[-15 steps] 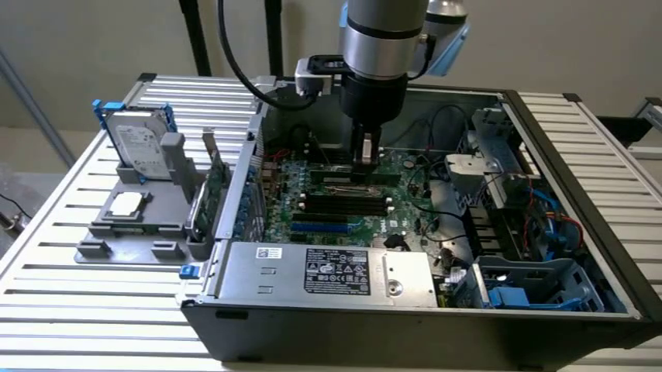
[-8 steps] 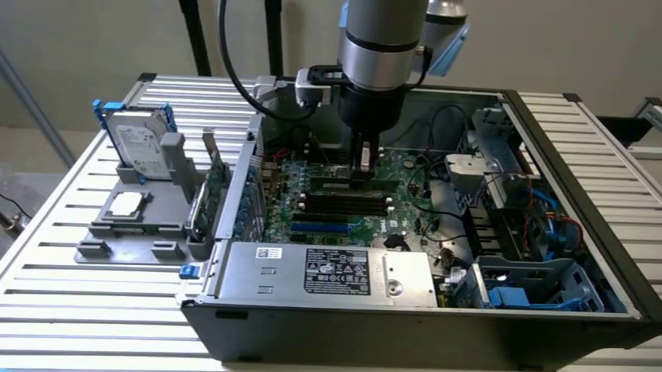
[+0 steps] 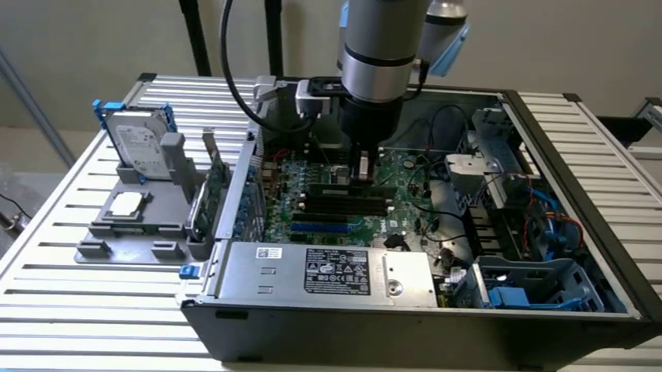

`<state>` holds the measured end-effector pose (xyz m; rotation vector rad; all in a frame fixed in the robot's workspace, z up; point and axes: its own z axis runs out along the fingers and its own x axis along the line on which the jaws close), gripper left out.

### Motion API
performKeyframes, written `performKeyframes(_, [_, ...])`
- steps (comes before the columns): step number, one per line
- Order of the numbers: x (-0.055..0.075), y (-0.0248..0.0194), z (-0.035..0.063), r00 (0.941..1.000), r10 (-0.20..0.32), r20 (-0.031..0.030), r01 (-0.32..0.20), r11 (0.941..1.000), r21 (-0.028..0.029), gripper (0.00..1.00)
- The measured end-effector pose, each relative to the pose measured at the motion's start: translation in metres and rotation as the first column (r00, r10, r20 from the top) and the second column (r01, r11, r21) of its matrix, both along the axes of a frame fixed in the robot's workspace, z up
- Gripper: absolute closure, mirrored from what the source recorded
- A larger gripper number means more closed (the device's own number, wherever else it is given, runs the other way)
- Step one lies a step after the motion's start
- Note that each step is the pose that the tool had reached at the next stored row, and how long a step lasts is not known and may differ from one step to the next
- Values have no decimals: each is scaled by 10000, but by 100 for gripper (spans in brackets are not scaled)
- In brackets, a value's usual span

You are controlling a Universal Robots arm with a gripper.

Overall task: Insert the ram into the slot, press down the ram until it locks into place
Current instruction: 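Insert the ram into the slot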

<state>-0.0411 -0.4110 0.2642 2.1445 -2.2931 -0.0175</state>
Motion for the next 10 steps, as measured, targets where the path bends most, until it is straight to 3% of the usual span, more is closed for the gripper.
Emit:
performKeyframes(7, [14,10,-88,9999,0,-139,0,10000,1,86])
performKeyframes(10, [16,21,-121,9999,-1,-168,1,10000,11,86])
